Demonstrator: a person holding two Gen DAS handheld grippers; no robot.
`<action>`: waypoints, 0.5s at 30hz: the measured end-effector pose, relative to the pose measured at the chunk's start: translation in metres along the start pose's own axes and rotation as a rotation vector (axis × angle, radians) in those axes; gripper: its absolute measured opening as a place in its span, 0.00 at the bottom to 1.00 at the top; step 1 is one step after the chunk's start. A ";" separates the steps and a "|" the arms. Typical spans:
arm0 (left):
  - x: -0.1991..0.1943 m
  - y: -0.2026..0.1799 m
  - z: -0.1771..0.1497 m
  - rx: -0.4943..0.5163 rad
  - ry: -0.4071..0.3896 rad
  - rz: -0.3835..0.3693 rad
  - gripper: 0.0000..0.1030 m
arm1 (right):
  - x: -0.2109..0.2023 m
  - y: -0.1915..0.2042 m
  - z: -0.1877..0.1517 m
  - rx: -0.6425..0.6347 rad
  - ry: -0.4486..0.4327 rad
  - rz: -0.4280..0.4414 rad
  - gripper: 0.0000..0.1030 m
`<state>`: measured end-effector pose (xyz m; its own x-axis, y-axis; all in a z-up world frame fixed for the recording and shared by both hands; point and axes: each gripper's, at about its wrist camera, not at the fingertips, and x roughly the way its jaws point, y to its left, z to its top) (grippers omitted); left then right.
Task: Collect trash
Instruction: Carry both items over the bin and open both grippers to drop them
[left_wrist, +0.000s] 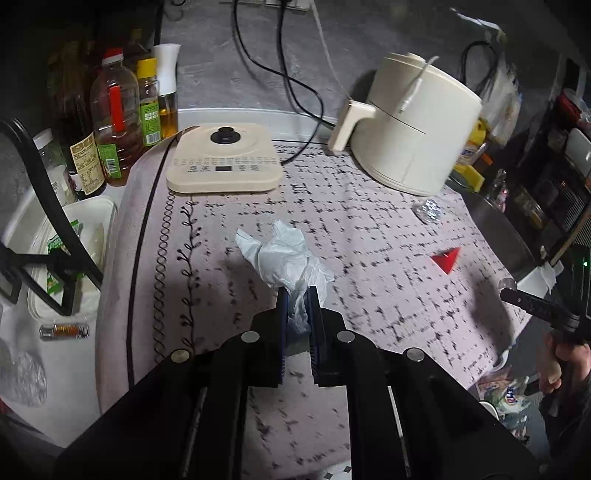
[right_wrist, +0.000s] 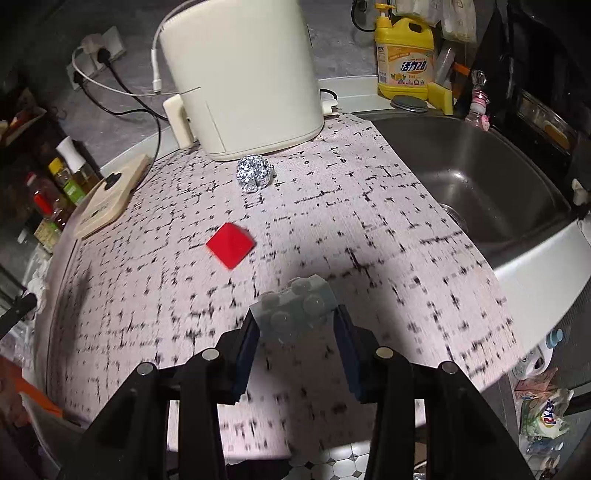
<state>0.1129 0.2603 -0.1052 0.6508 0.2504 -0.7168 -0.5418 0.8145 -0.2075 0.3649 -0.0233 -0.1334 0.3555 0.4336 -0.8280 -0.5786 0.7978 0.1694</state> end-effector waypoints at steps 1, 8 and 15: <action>-0.003 -0.007 -0.004 0.006 0.001 -0.003 0.10 | -0.008 -0.003 -0.006 0.000 -0.003 0.006 0.40; -0.014 -0.056 -0.036 0.045 0.028 -0.045 0.10 | -0.054 -0.030 -0.047 0.023 -0.011 0.022 0.40; -0.016 -0.115 -0.072 0.117 0.070 -0.120 0.10 | -0.094 -0.071 -0.096 0.086 -0.011 -0.004 0.40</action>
<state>0.1264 0.1246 -0.1175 0.6663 0.1142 -0.7369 -0.3946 0.8925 -0.2185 0.3021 -0.1608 -0.1195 0.3663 0.4344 -0.8229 -0.5119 0.8326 0.2117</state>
